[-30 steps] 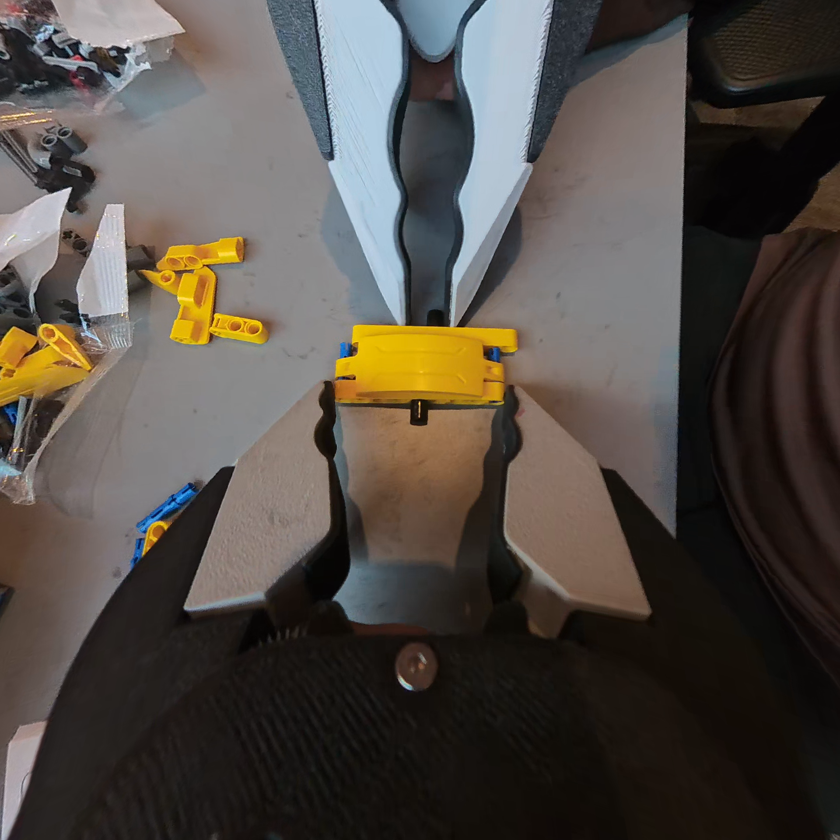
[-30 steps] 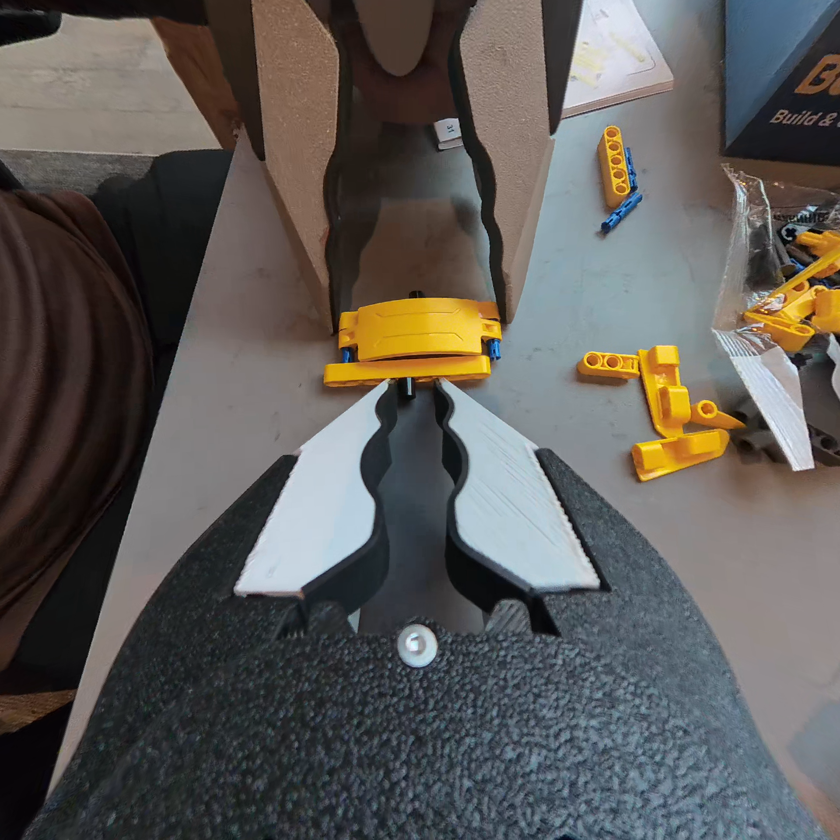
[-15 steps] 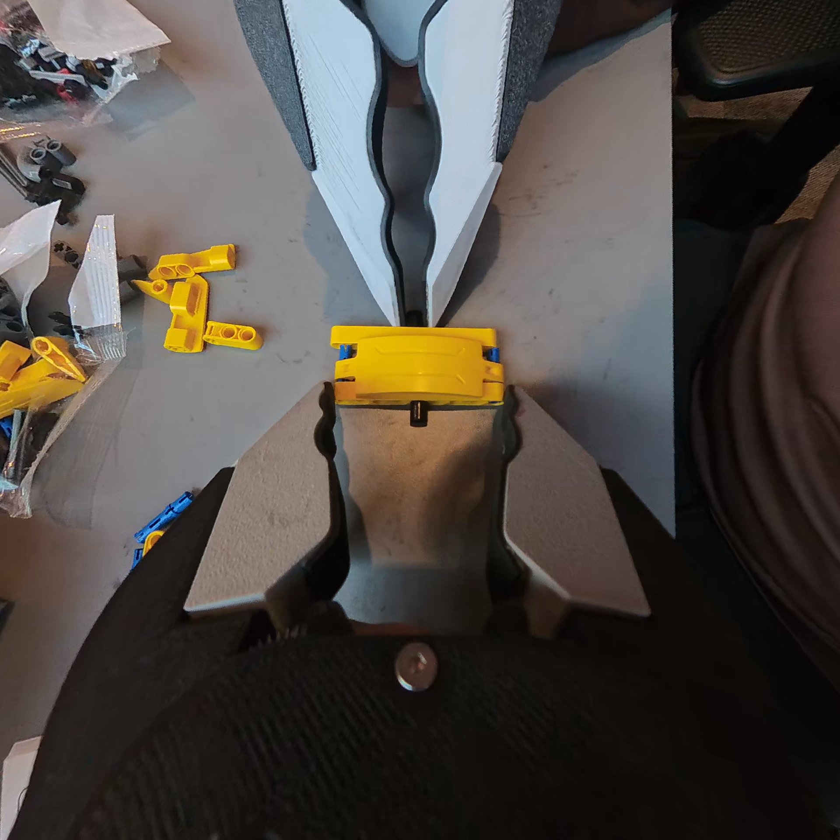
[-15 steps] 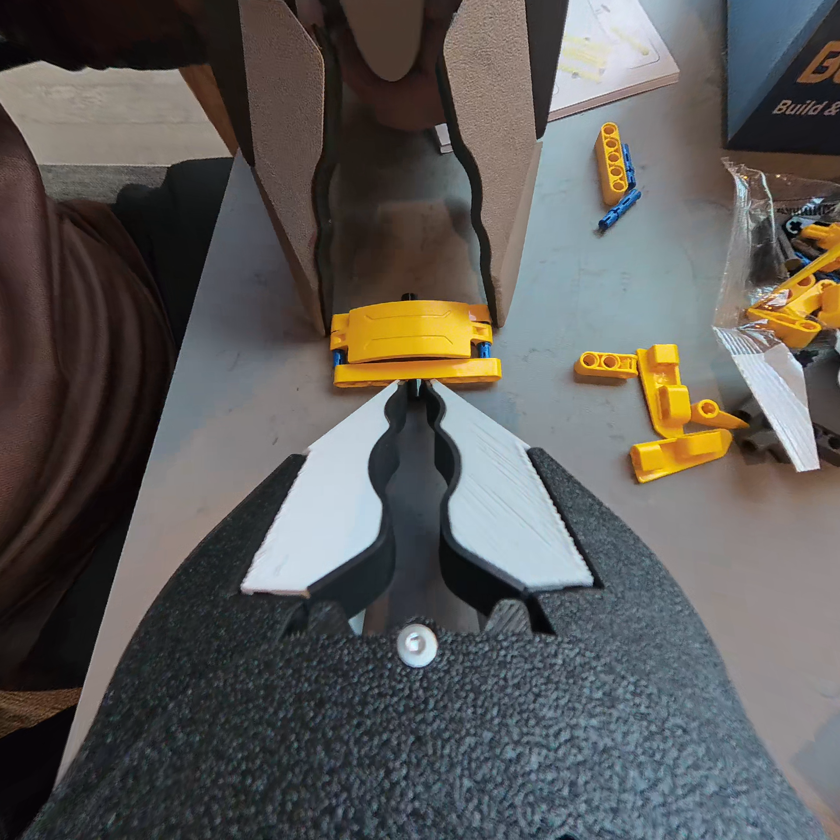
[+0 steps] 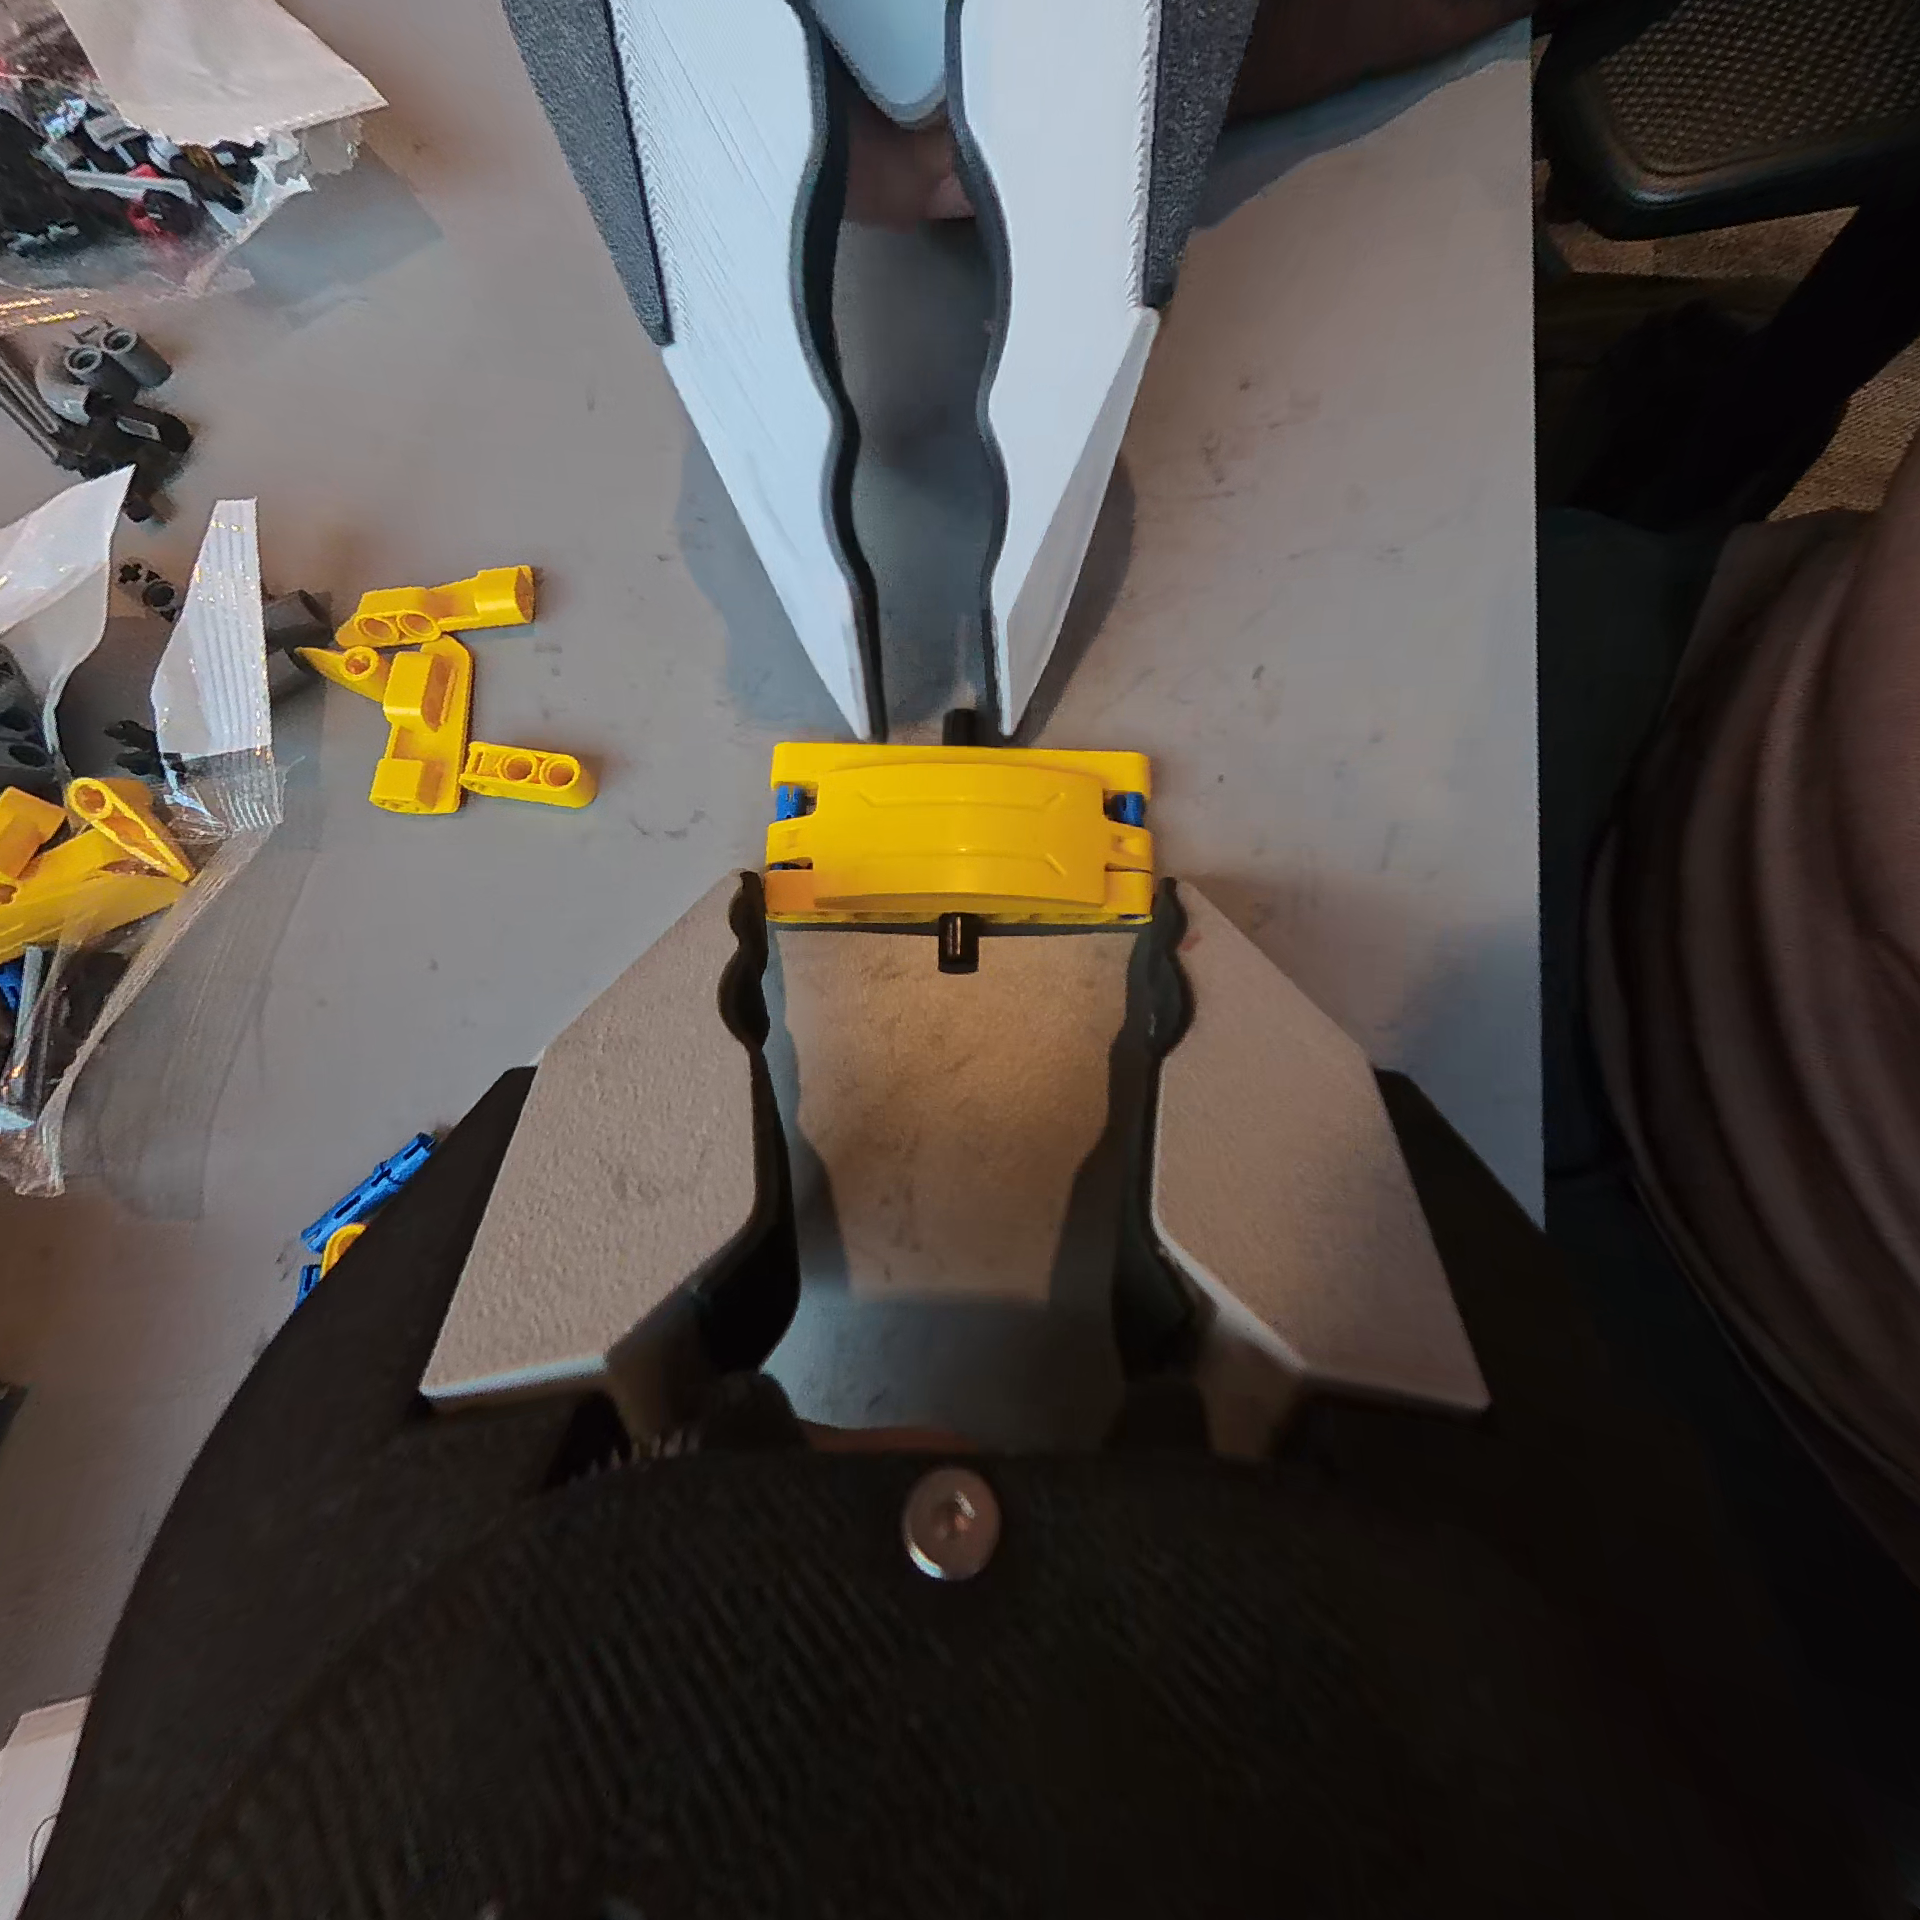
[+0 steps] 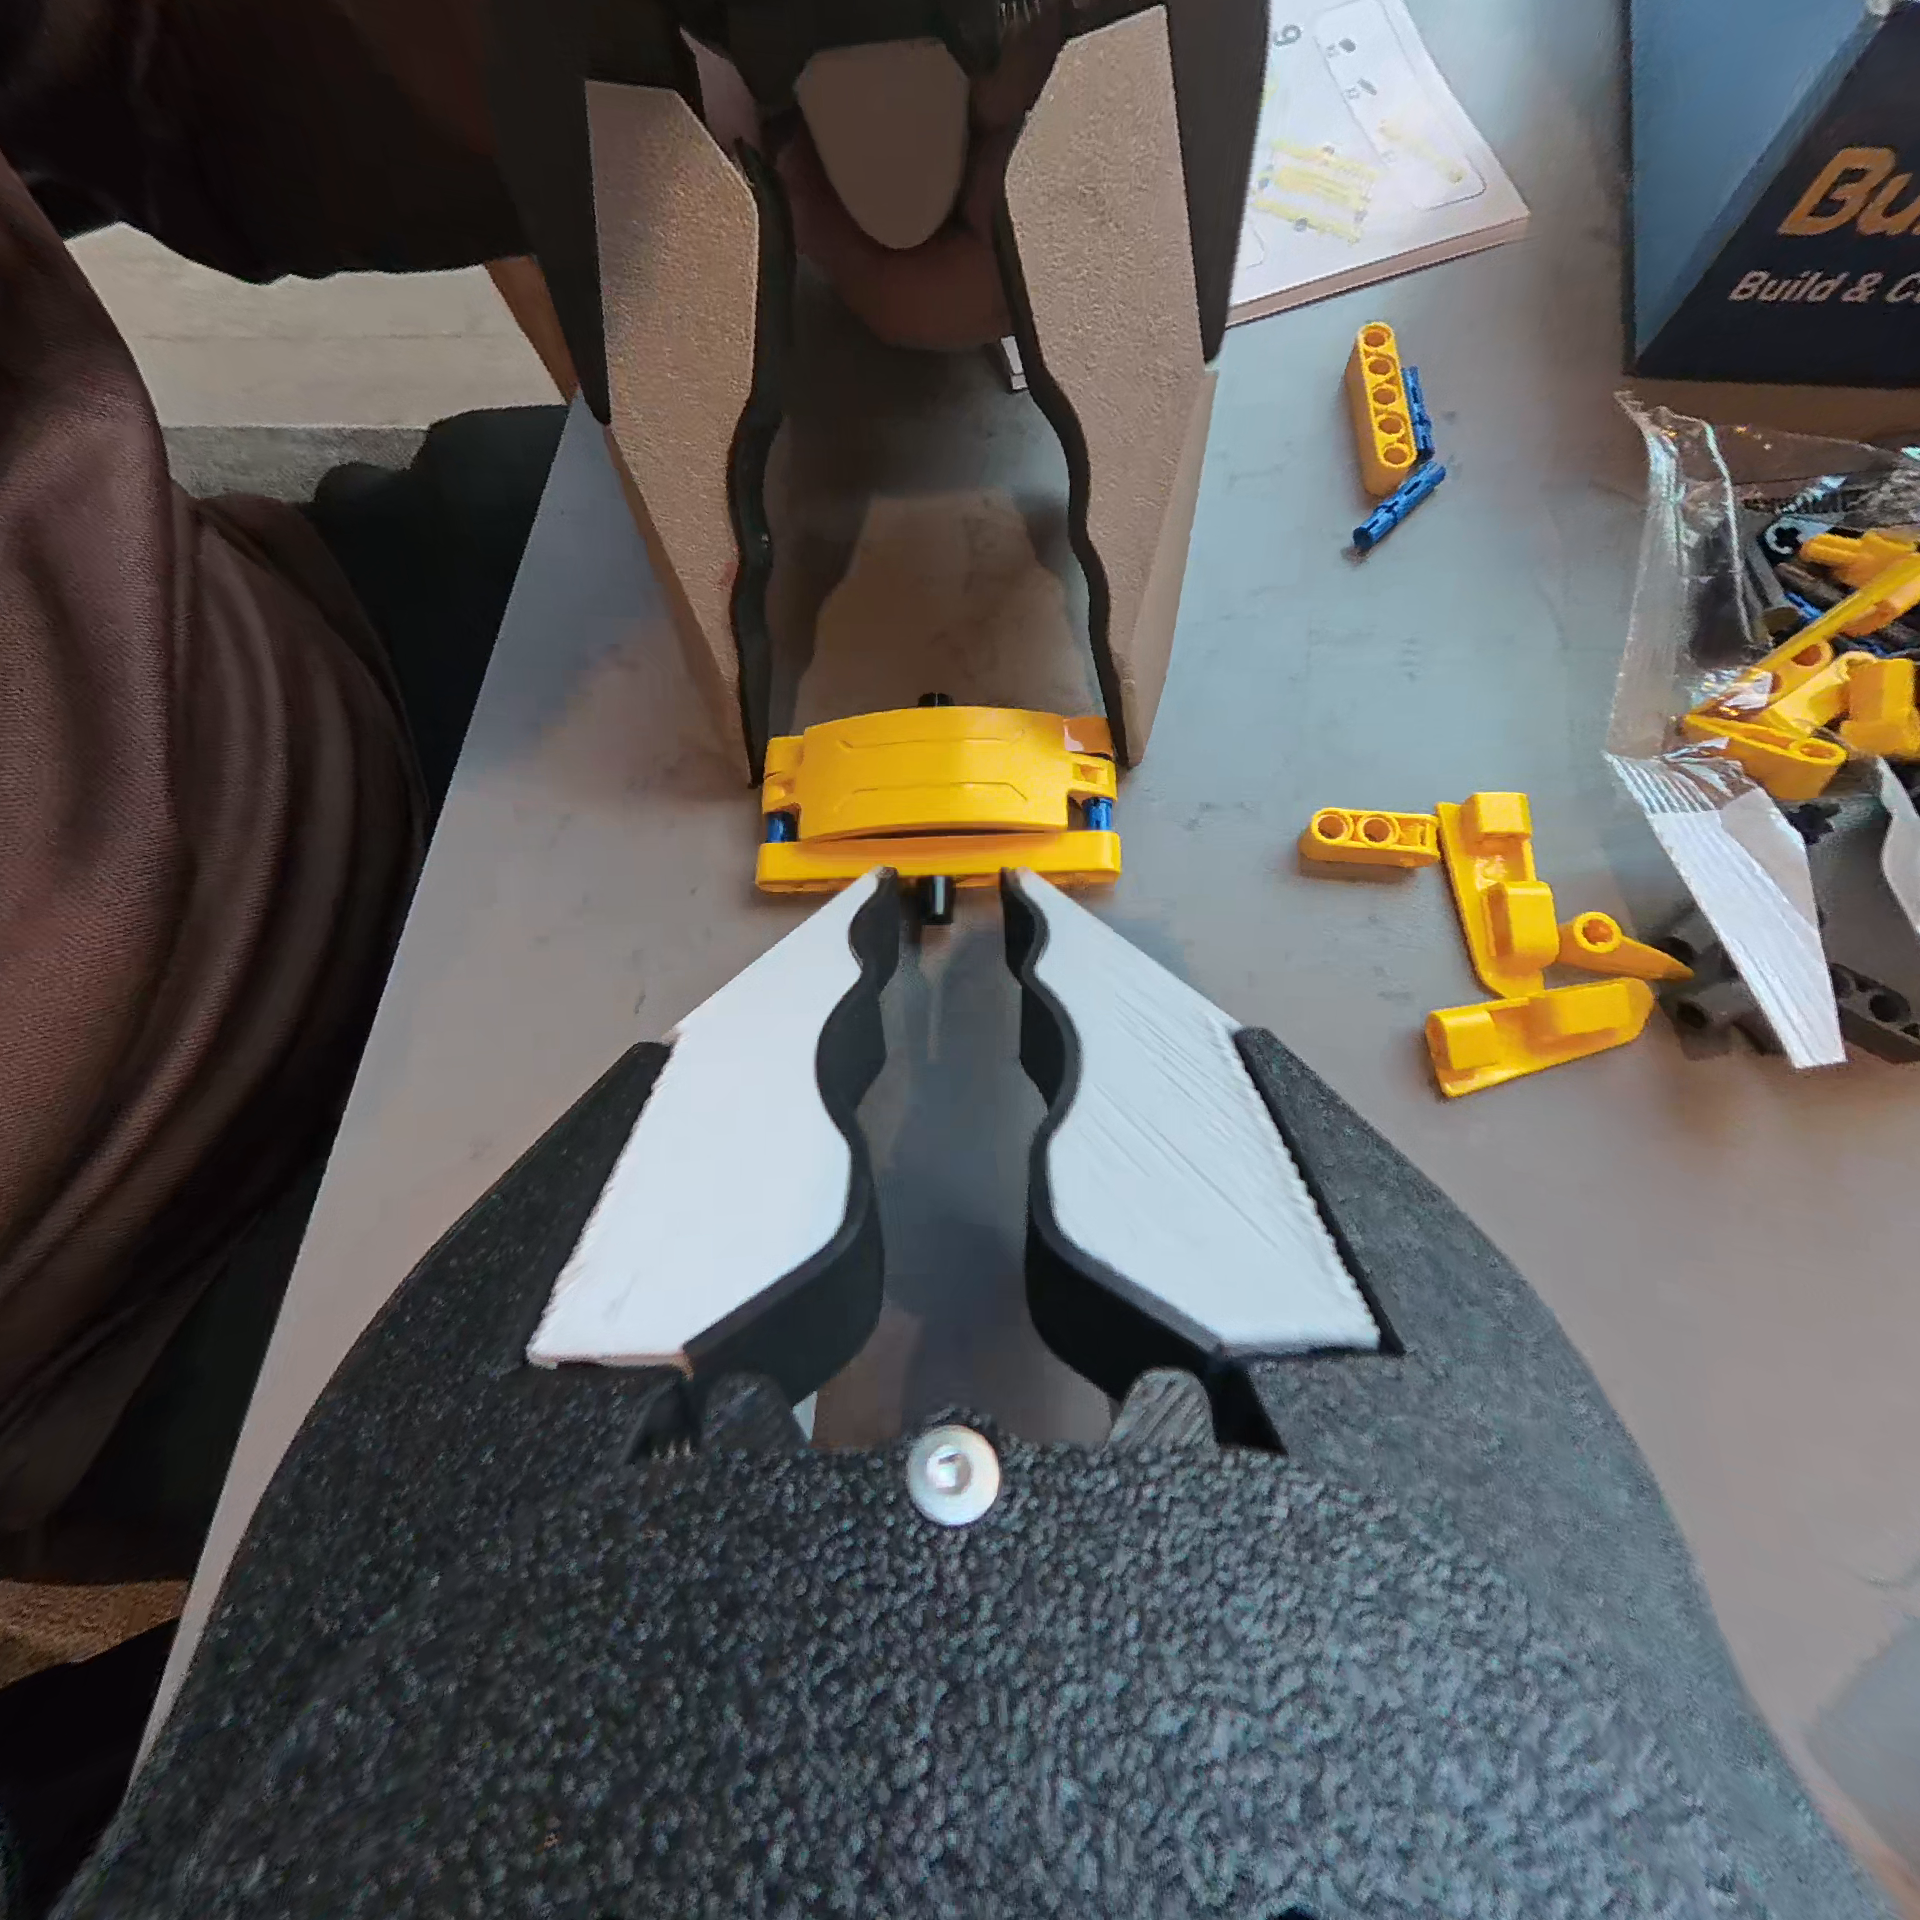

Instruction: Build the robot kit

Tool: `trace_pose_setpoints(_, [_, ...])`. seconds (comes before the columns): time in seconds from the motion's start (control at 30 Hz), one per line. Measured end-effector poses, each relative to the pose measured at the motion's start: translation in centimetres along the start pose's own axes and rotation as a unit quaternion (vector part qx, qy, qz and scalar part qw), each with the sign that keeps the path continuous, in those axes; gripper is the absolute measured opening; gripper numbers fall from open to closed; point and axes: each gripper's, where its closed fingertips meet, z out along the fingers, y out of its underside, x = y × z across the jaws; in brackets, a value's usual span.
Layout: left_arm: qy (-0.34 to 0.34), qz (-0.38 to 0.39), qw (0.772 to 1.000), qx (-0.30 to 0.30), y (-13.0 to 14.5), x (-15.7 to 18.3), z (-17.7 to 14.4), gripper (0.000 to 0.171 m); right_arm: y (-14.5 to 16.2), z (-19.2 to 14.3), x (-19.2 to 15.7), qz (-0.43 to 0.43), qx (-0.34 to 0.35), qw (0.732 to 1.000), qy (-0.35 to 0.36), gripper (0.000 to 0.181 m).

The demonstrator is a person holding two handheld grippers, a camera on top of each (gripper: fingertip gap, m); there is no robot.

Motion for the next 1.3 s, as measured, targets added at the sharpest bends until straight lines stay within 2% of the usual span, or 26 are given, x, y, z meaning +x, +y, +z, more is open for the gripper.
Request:
trace_pose_setpoints(0.3, [0.000, 0.000, 1.000, 0.000, 0.0, 0.0, 0.0, 0.072, 0.6, 0.1, 0.5, -0.016, -0.020, 0.999, 0.030, 0.021])
trace_pose_setpoints(0.37, [-0.002, 0.002, 1.000, 0.001, 0.0, 0.0, 0.1, 0.072, 0.6, 0.1, 0.6, -0.014, -0.019, 0.999, 0.032, 0.028])
trace_pose_setpoints(0.57, [-0.002, 0.007, 1.000, 0.001, -0.1, 0.1, 0.1, 0.072, 0.5, 0.2, 0.6, -0.005, -0.017, 1.000, 0.023, 0.034])
trace_pose_setpoints(1.07, [0.007, 0.015, 1.000, 0.001, -0.2, 0.3, 0.1, 0.071, 0.2, 0.5, -0.1, -0.043, -0.017, 0.999, 0.028, 0.027])
trace_pose_setpoints(1.3, [0.005, 0.015, 1.000, 0.002, -1.1, 0.3, 1.1, 0.069, 0.0, 0.7, 0.1, -0.054, -0.017, 0.998, 0.033, 0.024])
